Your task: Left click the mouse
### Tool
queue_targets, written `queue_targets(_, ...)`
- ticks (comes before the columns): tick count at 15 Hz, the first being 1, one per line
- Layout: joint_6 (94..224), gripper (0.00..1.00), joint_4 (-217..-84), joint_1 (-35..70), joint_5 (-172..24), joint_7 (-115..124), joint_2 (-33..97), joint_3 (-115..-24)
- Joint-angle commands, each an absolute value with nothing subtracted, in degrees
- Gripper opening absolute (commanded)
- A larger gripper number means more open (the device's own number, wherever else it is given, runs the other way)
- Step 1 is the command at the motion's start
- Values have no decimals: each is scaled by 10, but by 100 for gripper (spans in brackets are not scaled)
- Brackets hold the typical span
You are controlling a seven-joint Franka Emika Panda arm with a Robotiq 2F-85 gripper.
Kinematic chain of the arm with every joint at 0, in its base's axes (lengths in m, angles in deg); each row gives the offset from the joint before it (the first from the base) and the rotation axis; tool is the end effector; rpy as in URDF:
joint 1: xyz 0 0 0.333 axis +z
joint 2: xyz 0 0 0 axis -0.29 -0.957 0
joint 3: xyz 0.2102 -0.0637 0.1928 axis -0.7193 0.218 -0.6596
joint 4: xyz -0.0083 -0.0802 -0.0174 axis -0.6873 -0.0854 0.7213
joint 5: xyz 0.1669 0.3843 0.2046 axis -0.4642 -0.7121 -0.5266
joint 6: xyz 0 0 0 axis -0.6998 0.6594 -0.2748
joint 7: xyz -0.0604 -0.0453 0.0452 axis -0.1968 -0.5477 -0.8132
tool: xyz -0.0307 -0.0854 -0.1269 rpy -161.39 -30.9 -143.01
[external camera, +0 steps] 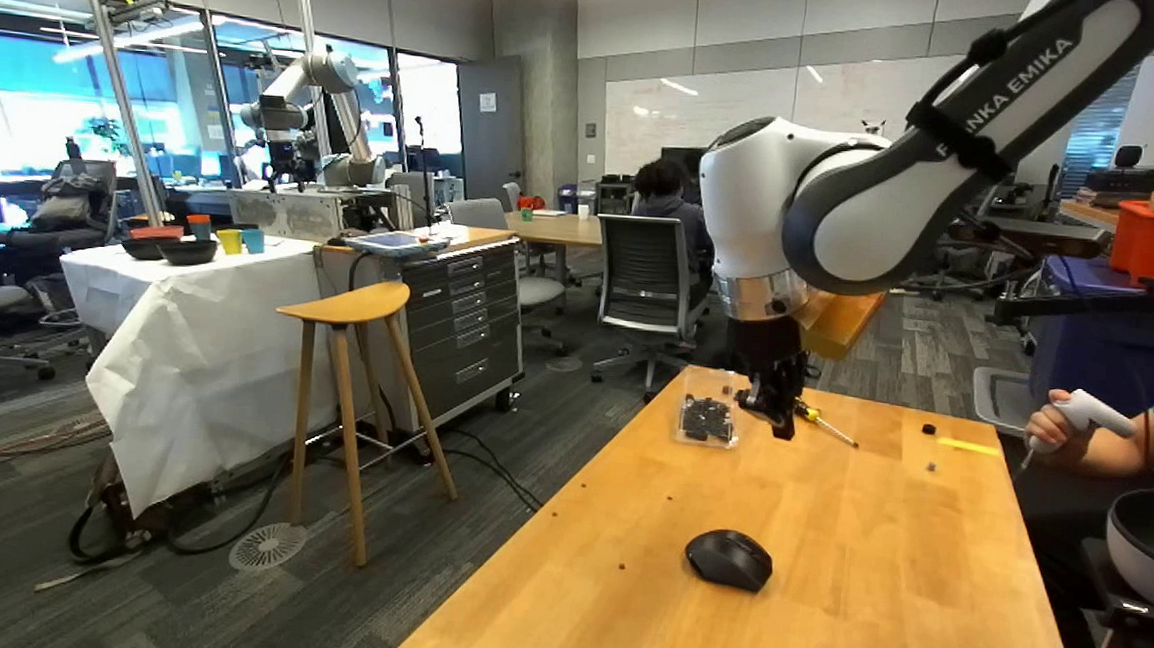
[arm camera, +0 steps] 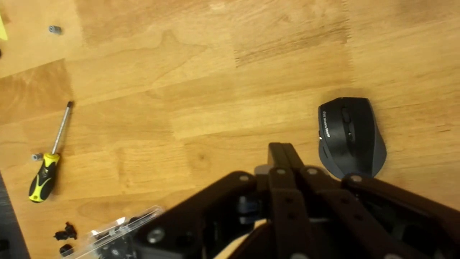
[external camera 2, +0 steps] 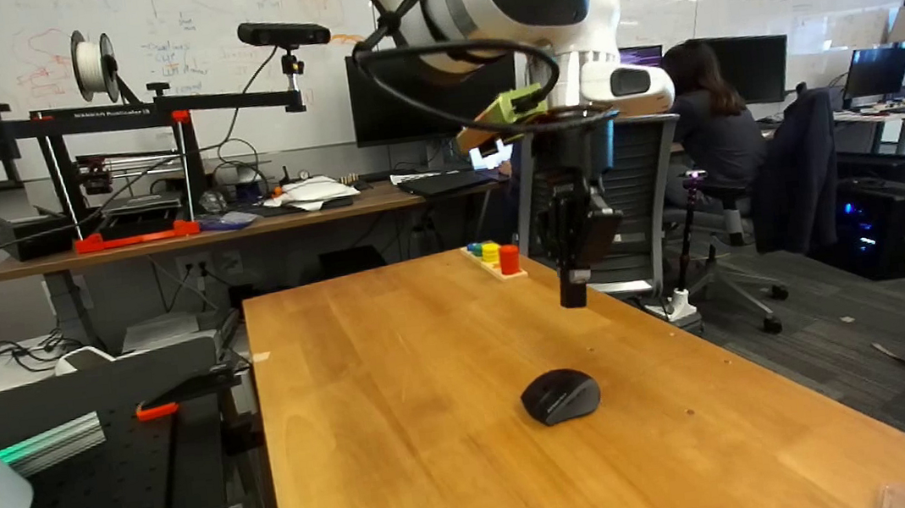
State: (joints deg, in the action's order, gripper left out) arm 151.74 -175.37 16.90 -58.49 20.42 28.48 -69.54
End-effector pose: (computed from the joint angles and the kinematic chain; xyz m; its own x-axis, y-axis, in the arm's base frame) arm 0.6088 -0.0685 0.1316 0.9701 -0.2183 -0.1062 -0.1792 -0.9392 0.2929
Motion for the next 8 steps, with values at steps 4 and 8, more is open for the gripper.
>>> queue_targets(4, 1660, 5, -1838, 211, -526, 209, 267, -683)
queue_targets(8, 1730, 5, -1862, 234, -482, 213, 244, -666)
